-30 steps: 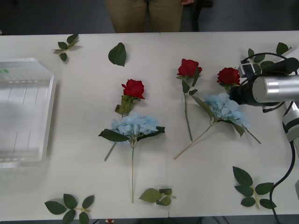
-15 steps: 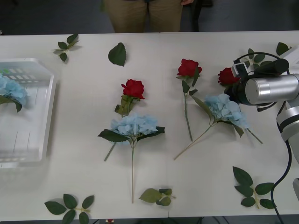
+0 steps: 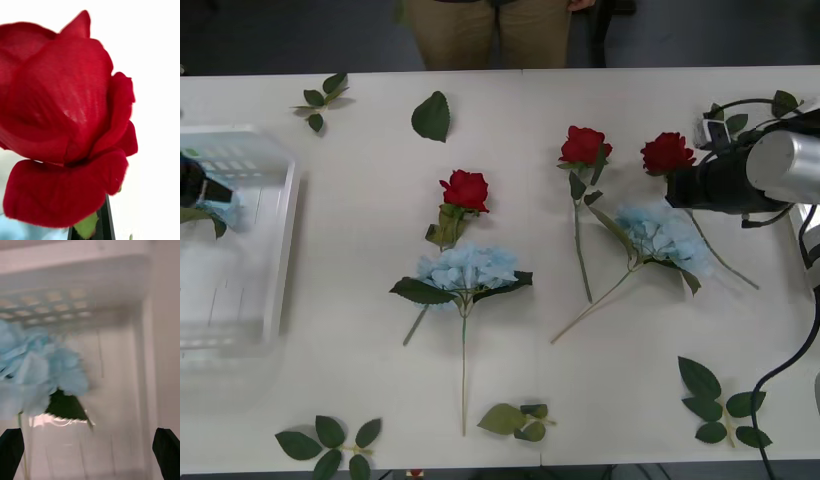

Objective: Place the red flowers into the right box and the blue flowers into the left box. If a person shows an open palm, hand one flower to the person first, then continue sorting.

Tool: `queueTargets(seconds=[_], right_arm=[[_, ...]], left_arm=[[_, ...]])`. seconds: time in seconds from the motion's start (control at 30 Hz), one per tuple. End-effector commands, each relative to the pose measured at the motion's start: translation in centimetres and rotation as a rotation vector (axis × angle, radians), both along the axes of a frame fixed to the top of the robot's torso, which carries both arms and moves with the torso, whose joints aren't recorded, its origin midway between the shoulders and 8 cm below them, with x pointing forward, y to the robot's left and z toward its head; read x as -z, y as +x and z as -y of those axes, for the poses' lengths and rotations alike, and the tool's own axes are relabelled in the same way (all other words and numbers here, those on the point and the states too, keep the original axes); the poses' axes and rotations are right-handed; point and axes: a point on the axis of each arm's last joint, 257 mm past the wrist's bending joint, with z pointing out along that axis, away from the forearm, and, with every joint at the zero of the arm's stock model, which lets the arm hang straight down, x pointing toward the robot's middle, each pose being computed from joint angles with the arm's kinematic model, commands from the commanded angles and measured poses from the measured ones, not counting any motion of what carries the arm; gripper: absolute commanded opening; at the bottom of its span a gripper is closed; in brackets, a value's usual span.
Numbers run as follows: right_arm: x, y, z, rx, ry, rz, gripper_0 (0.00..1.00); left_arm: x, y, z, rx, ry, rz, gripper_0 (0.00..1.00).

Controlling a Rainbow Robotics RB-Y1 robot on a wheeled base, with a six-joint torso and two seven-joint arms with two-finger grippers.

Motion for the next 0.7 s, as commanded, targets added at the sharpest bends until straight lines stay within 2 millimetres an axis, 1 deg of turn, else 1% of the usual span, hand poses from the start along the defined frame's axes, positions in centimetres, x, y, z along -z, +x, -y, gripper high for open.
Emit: queueTargets(seconds=[0.03, 0.07, 0.1, 0.13, 0.2, 0.23, 0.3, 0.33, 0.37, 0.4, 0.43, 0.47, 0.5, 0.53, 0.57, 0.63, 0.67, 0.7], right_arm=[[-8.7, 0.6, -0.1, -0.101, 0.053, 0.133, 0.0], [-9.3, 0.2, -0.1, -0.114, 0.081, 0.134, 0.0], [-10.4, -0.3, 0.1, -0.132, 0.11, 0.147, 0.0], [-10.8, -0.5, 0.2, -0.141, 0.113, 0.15, 0.0], [-12.3, -1.5, 2.3, -0.141, 0.061, 0.153, 0.0], [-12.9, -2.1, 4.0, -0.125, 0.01, 0.145, 0.0], [-14.0, -3.2, 6.6, -0.096, -0.078, 0.13, 0.0], [-14.3, -3.5, 7.3, -0.089, -0.1, 0.125, 0.0], [-15.1, -4.2, 8.9, -0.074, -0.161, 0.114, 0.0], [-16.1, -5.0, 10.8, -0.051, -0.217, 0.1, 0.0], [-16.6, -5.5, 12.1, -0.034, -0.25, 0.092, 0.0], [-16.6, -5.5, 12.1, -0.034, -0.25, 0.092, 0.0], [-18.1, -6.1, 14.5, -0.002, -0.314, 0.09, 0.0], [-19.0, -6.4, 16.0, 0.019, -0.352, 0.092, 0.0], [-19.5, -6.5, 16.7, 0.027, -0.37, 0.093, 0.0], [-20.7, -6.8, 19.9, 0.076, -0.43, 0.092, 0.0], [-20.9, -6.9, 21.1, 0.095, -0.459, 0.088, 0.0], [-20.9, -6.8, 21.7, 0.107, -0.477, 0.084, 0.0]], left_arm=[[-2.2, 3.0, 9.8, 0.312, 0.013, 0.146, 1.0], [-2.0, 3.1, 11.1, 0.35, 0.015, 0.16, 1.0], [-1.9, 3.3, 13.1, 0.41, 0.024, 0.186, 1.0], [-1.8, 3.4, 14.0, 0.433, 0.025, 0.195, 1.0], [-0.9, 3.4, 17.7, 0.508, 0.015, 0.221, 1.0], [-0.3, 3.3, 19.4, 0.538, 0.009, 0.227, 1.0], [0.6, 3.0, 21.9, 0.575, -0.012, 0.227, 1.0], [0.8, 2.9, 22.5, 0.586, -0.016, 0.227, 1.0], [1.3, 2.8, 23.5, 0.6, -0.025, 0.224, 1.0], [1.8, 2.4, 25.0, 0.622, -0.041, 0.215, 1.0], [2.1, 2.1, 25.7, 0.632, -0.052, 0.209, 1.0], [2.1, 2.1, 25.7, 0.632, -0.052, 0.209, 1.0], [2.3, 1.6, 27.1, 0.652, -0.069, 0.207, 1.0], [2.6, 1.3, 28.0, 0.666, -0.078, 0.205, 1.0], [2.6, 1.2, 28.5, 0.672, -0.082, 0.205, 1.0], [3.1, 0.8, 30.2, 0.692, -0.098, 0.2, 1.0], [3.2, 0.7, 30.8, 0.697, -0.1, 0.201, 1.0], [3.3, 0.7, 31.0, 0.7, -0.099, 0.201, 1.0]])
